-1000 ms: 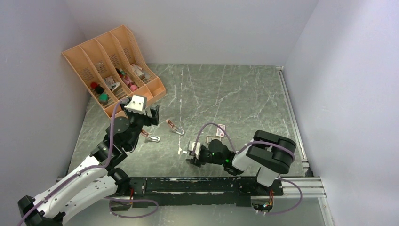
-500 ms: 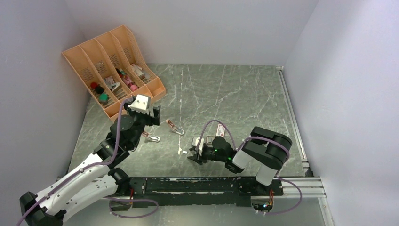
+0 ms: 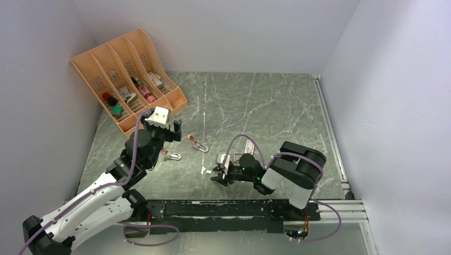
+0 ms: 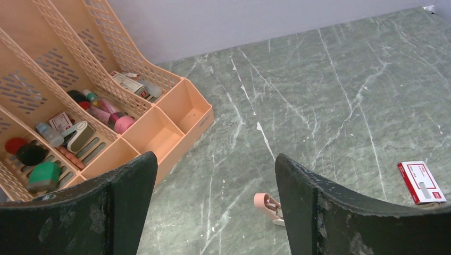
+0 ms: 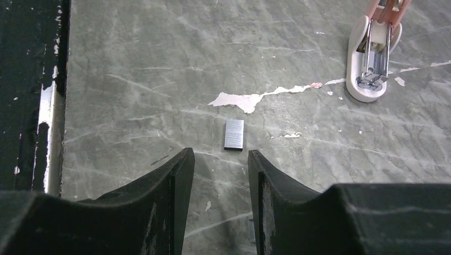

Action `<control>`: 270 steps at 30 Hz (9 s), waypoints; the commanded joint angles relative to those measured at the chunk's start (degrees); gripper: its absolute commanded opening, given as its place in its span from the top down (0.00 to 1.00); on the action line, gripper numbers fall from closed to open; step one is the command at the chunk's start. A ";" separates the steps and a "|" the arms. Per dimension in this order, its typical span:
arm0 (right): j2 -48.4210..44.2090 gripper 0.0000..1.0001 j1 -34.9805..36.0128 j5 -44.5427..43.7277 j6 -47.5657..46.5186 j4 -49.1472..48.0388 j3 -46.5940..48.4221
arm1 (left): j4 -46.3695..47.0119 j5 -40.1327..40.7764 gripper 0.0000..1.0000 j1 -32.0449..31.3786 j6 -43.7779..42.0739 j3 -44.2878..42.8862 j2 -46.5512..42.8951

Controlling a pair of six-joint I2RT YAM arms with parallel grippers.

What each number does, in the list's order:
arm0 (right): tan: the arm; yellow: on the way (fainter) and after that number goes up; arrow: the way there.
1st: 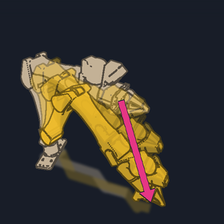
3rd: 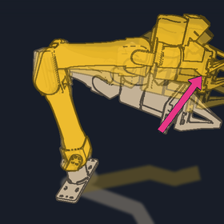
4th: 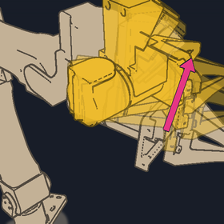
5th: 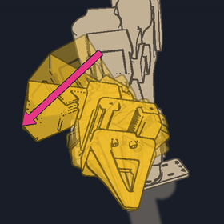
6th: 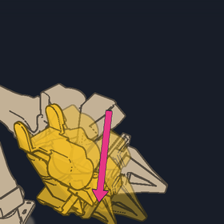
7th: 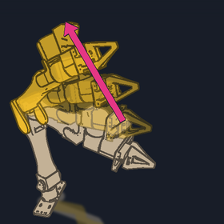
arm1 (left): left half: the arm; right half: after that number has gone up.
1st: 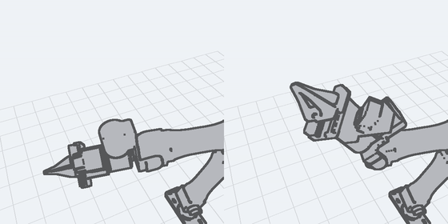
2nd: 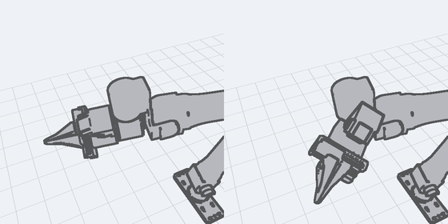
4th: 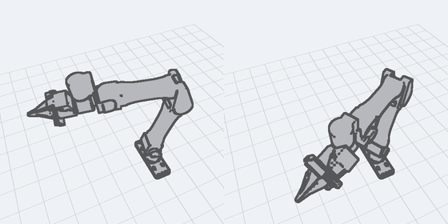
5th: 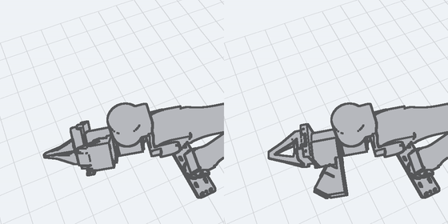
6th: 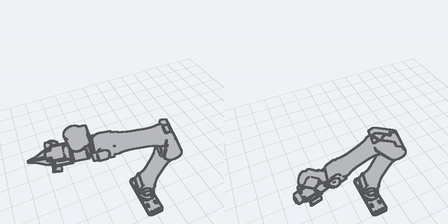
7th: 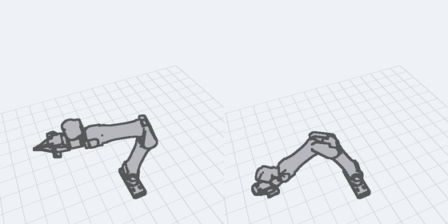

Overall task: Load the staples into the stapler
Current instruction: Pick up the staple from the center of the board, then install the staple into the stapler, then adjust the staple in the stapler.

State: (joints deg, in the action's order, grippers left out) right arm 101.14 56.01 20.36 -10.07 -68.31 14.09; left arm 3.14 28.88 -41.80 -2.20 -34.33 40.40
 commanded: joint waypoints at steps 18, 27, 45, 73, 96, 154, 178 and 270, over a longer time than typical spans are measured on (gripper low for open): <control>5.28 0.62 -1.59 -2.15 -1.56 3.78 1.39 | 1.34 -0.83 0.15 0.44 -1.09 -0.82 0.41; 5.71 0.65 -1.61 -1.89 -2.39 4.65 1.77 | 1.39 -0.94 0.15 0.43 -1.06 -0.83 0.43; 6.01 0.85 -1.59 -0.39 -2.48 4.88 2.09 | 1.32 -0.88 0.15 0.41 -0.95 -0.74 0.12; -4.18 0.87 -7.59 -2.03 2.36 3.72 6.63 | 4.79 -19.33 0.16 12.88 25.84 0.71 11.94; -0.12 0.88 -8.95 -7.28 3.97 22.21 23.69 | 20.97 -44.47 0.17 27.30 34.25 6.90 27.10; 4.83 0.88 -7.22 -8.29 9.01 30.22 30.33 | 30.44 -49.06 0.20 27.30 34.51 11.85 32.02; 5.66 0.89 -7.22 -9.14 8.68 31.43 30.77 | 30.35 -49.15 0.20 27.30 34.25 11.66 32.04; 6.82 0.70 -7.70 -9.93 7.15 33.37 32.67 | 30.97 -49.67 0.20 27.30 33.69 11.75 31.84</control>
State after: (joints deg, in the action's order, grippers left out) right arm 106.91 48.45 9.87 -2.42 -35.27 45.65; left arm 31.55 -19.73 -15.05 32.34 -22.63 72.23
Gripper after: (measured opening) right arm 0.305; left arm 0.801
